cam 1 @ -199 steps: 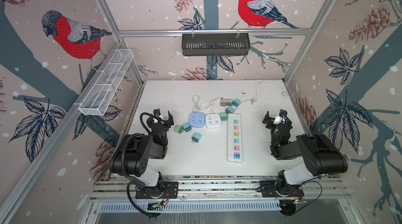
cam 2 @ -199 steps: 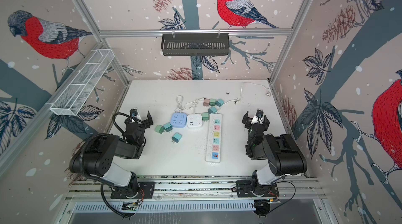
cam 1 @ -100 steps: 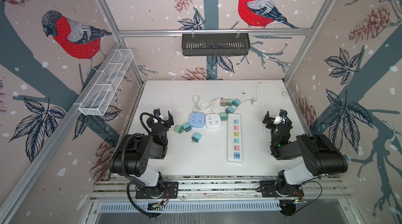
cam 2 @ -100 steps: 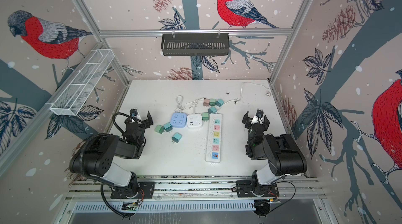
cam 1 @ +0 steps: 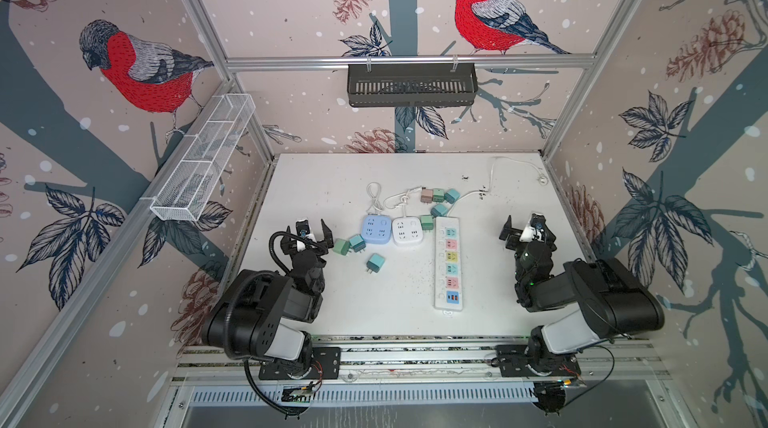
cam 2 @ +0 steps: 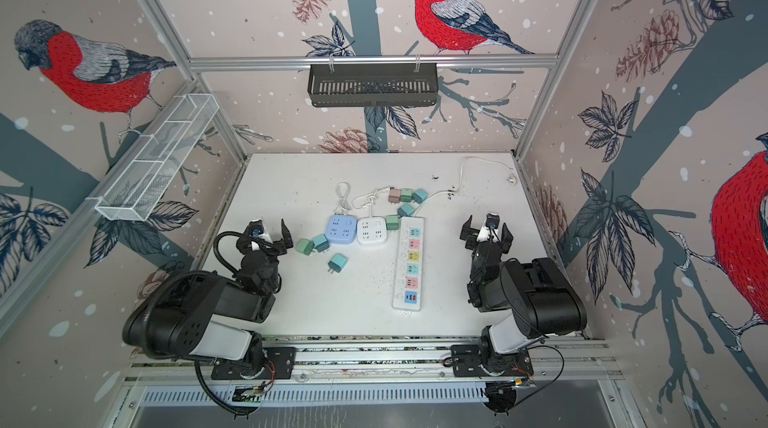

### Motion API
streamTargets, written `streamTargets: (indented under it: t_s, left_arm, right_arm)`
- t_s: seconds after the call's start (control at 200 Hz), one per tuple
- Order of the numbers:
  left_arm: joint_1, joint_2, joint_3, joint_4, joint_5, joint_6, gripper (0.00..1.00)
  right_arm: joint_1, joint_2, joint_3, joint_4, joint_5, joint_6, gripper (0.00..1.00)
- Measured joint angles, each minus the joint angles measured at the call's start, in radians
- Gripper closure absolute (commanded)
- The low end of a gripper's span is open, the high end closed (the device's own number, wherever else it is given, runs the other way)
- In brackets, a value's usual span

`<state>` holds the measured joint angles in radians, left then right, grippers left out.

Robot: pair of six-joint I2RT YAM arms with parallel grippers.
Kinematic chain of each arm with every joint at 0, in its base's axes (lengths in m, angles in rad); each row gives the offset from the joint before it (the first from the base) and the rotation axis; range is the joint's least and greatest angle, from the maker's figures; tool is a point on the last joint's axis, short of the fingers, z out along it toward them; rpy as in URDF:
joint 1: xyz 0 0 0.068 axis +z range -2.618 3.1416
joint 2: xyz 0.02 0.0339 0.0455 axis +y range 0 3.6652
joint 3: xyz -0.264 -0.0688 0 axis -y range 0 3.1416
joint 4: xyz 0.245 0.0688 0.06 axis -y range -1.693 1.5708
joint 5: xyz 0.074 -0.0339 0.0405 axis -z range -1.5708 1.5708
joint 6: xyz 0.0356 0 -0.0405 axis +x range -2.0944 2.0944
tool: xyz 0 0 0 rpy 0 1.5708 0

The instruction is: Insert the plug

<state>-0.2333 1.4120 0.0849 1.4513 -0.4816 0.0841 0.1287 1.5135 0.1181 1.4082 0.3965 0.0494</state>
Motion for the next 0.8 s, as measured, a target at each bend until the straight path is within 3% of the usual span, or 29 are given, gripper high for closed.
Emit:
streamTargets:
  t_s: [0.09, 0.23, 0.32, 0.385, 0.6, 0.8]
  left_arm:
    - [-0.055, -0.155, 0.066, -0.123, -0.052, 0.019, 0.03]
    - [-0.064, -0.366, 0.259, -0.508, -0.064, -0.051, 0.03]
    - [-0.066, -0.460, 0.349, -0.746, -0.055, -0.150, 0.03]
    - [-0.066, -0.528, 0.379, -0.882, 0.013, -0.195, 0.03]
    - [-0.065, -0.700, 0.293, -0.997, 0.220, -0.293, 0.03]
    - [-0.065, -0.865, 0.257, -1.054, 0.219, -0.391, 0.03]
  right_arm:
    - [0.042, -0.102, 0.017, -0.045, 0.072, -0.016, 0.00]
    - [0.101, -0.233, 0.117, -0.187, 0.125, -0.048, 0.00]
    - [0.119, -0.306, 0.218, -0.370, 0.156, -0.029, 0.00]
    - [0.123, -0.347, 0.318, -0.529, 0.154, 0.026, 0.00]
    - [0.084, -0.430, 0.562, -1.040, 0.104, 0.282, 0.00]
    - [0.058, -0.610, 0.487, -1.233, 0.011, 0.427, 0.00]
